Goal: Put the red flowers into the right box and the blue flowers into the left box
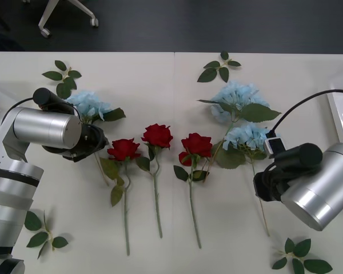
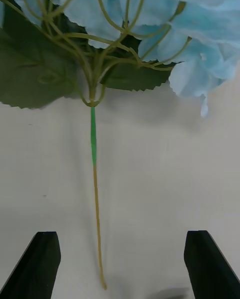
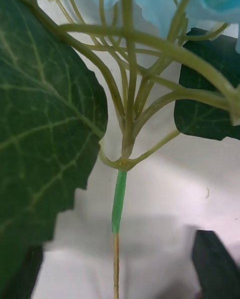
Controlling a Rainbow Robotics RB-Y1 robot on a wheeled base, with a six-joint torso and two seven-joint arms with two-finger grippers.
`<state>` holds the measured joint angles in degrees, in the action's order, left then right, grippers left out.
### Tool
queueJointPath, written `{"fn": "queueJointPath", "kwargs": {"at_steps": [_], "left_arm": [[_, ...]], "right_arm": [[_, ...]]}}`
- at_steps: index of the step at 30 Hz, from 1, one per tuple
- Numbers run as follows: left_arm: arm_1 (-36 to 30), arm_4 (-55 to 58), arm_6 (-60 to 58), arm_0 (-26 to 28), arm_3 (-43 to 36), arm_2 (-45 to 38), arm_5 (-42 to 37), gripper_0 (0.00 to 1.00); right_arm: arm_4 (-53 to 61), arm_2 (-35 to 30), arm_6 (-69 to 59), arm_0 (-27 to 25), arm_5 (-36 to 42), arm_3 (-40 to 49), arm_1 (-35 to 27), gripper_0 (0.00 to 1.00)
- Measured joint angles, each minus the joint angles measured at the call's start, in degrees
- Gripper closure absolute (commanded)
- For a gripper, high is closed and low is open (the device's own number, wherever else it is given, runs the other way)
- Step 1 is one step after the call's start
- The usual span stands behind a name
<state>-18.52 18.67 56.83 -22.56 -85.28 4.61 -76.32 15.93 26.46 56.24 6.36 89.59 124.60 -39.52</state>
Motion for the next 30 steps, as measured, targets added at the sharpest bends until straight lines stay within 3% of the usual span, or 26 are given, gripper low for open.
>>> {"fn": "queueJointPath", "kwargs": {"at_steps": [2,16,22,30], "left_arm": [[0.0,0.0,0.0,0.0,0.0,0.0,0.0,0.99],[0.0,0.0,0.0,0.0,0.2,0.0,0.0,1.0],[0.0,0.0,0.0,0.0,-0.3,0.0,-1.2,1.0],[-1.4,0.6,0.0,1.9,-11.1,0.0,-7.7,1.0]], "right_arm": [[-0.9,0.1,0.1,0.0,-1.6,-2.1,0.8,0.27],[-3.5,0.1,4.0,0.1,-13.2,-13.2,2.6,0.27],[-3.4,2.1,4.7,2.6,-14.9,-17.5,2.6,0.27],[-0.4,3.0,4.8,4.9,-14.6,-18.1,2.6,0.27]]}}
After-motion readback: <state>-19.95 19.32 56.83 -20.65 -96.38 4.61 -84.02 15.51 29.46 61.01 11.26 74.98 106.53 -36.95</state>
